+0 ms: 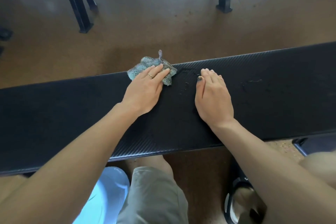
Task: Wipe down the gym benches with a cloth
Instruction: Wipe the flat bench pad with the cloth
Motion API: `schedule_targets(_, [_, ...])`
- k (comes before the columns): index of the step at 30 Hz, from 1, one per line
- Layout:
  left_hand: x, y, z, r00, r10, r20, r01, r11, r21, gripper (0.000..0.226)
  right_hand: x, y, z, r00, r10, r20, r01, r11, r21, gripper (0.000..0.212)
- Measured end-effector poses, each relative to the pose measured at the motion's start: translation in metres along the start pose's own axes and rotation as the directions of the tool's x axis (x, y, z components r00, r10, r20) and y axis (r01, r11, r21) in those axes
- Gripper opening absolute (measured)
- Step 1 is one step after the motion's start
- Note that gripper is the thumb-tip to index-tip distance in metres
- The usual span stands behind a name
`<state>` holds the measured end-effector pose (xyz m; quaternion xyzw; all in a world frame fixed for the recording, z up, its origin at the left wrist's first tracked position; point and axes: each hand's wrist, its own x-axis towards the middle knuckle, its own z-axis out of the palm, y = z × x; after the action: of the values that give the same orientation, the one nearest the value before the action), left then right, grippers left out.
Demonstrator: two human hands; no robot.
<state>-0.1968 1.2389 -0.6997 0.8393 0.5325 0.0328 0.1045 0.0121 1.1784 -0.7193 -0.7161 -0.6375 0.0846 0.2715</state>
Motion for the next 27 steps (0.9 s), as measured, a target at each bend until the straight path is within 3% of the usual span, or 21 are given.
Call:
schedule_targets(7, [-0.090, 0.015, 0.008, 0.995, 0.051, -0.083, -0.061, 0.990, -0.128, 0.047, -0.002, 0.001, 0.005, 1.000, -0.027, 0.012, 0.027, 0.998, -0.054, 0.066])
schedule_targets(12, [-0.116, 0.060, 0.006, 0.956, 0.292, -0.031, -0.294, 0.949, -0.110, 0.046, -0.003, 0.003, 0.004, 0.999, -0.043, 0.018, 0.044, 0.998, -0.050, 0.063])
schedule_targets(13, [-0.112, 0.060, 0.001, 0.957, 0.288, -0.031, -0.289, 0.947, -0.139, 0.045, -0.003, 0.003, 0.004, 0.999, -0.043, 0.020, 0.044, 0.998, -0.045, 0.062])
schedule_targets(15, [-0.099, 0.056, -0.013, 0.988, 0.157, 0.007, -0.145, 0.926, -0.350, 0.041, -0.002, 0.004, 0.003, 0.999, -0.045, 0.027, 0.046, 0.998, -0.037, 0.062])
schedule_targets(17, [-0.086, 0.049, -0.020, 0.995, 0.089, 0.035, -0.057, 0.846, -0.531, 0.035, -0.002, 0.004, 0.003, 0.999, -0.046, 0.025, 0.046, 0.999, -0.026, 0.063])
schedule_targets(19, [-0.080, 0.046, -0.019, 0.989, 0.144, -0.045, -0.149, 0.893, -0.425, 0.022, -0.002, 0.005, 0.003, 0.999, -0.050, 0.008, 0.050, 0.999, -0.015, 0.065])
schedule_targets(21, [-0.079, 0.042, -0.013, 0.966, 0.251, -0.067, -0.259, 0.953, -0.156, 0.017, -0.002, 0.005, 0.003, 0.999, -0.051, 0.005, 0.051, 0.999, -0.014, 0.066])
schedule_targets(23, [-0.073, 0.038, -0.003, 0.941, 0.337, -0.037, -0.334, 0.939, 0.077, 0.022, -0.002, 0.005, 0.004, 0.999, -0.050, 0.009, 0.051, 0.998, -0.028, 0.066])
schedule_targets(27, [-0.053, 0.040, 0.011, 0.938, 0.345, -0.042, -0.337, 0.932, 0.133, 0.029, -0.001, 0.004, 0.007, 0.999, -0.054, 0.001, 0.054, 0.997, -0.049, 0.063])
